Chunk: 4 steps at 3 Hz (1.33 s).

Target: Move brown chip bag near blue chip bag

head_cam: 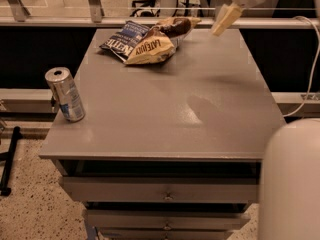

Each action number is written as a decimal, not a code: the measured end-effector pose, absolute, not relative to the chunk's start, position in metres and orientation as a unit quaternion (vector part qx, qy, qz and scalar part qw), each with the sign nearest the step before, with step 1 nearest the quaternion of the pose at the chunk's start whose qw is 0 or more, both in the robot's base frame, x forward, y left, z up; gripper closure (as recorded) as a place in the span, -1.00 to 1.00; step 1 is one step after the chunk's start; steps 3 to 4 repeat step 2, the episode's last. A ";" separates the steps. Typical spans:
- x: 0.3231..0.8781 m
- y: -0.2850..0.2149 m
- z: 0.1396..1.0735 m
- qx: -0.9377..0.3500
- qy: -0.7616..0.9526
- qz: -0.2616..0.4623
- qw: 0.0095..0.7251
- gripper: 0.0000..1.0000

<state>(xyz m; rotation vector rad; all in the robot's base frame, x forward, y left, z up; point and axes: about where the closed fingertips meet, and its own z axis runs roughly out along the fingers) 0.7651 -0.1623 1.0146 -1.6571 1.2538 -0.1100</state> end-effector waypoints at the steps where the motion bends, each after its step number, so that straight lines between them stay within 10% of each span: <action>1: 0.713 -0.187 1.049 -0.623 0.573 -0.021 0.532 -1.00; 4: 0.716 -0.178 1.026 -0.635 0.574 -0.011 0.517 -1.00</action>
Offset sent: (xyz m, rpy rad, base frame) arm -0.0362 -0.0198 0.0310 0.1044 0.0342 -0.0849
